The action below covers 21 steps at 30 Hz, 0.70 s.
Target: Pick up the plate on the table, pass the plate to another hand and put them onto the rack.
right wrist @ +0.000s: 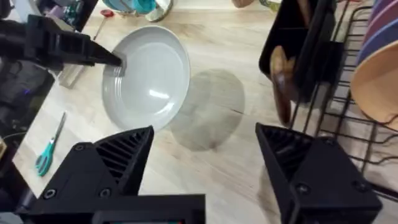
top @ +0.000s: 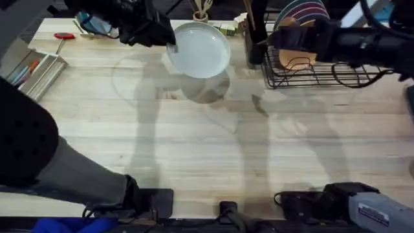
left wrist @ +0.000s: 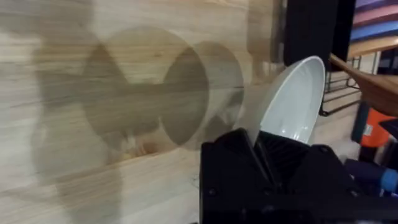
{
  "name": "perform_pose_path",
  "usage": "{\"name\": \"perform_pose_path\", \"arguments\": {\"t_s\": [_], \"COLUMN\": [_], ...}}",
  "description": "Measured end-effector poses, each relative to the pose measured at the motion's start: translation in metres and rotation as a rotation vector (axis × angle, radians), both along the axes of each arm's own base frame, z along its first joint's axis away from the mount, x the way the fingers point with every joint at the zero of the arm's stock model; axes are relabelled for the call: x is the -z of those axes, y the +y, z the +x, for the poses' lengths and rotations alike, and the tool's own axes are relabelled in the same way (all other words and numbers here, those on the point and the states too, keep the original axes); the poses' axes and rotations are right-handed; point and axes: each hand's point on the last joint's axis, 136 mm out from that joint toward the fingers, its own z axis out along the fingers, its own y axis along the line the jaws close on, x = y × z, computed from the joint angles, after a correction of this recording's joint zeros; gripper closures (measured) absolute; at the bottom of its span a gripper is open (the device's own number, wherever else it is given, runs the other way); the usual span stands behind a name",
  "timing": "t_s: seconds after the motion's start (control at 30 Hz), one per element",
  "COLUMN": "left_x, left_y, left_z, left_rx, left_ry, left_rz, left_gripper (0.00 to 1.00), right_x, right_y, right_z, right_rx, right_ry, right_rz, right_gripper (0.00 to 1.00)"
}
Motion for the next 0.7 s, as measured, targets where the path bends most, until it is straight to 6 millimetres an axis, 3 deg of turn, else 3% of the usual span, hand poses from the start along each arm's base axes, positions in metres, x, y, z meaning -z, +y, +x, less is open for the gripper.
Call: {"name": "perform_pose_path", "arguments": {"t_s": [0.47,0.6,0.7], "left_x": [-0.004,-0.005,-0.004], "left_y": [-0.007,-0.008,-0.008], "left_z": [-0.004,-0.004,-0.006], "left_rx": [0.031,0.034,0.034], "left_ry": [-0.003,-0.002,0.007], "left_rz": [-0.042,-0.048,-0.050], "left_gripper": [0.959,0.959,0.959], "right_x": [-0.007,0.002,0.009], "right_y": [0.025,0.031,0.047], "right_z": [0.011,0.018,0.024], "right_rx": [-0.044,-0.052,-0.089], "right_ry": [-0.037,-0.022,-0.026], "right_rz": [0.049,0.049,0.051], "right_gripper": [0.006,0.006,0.006]}}
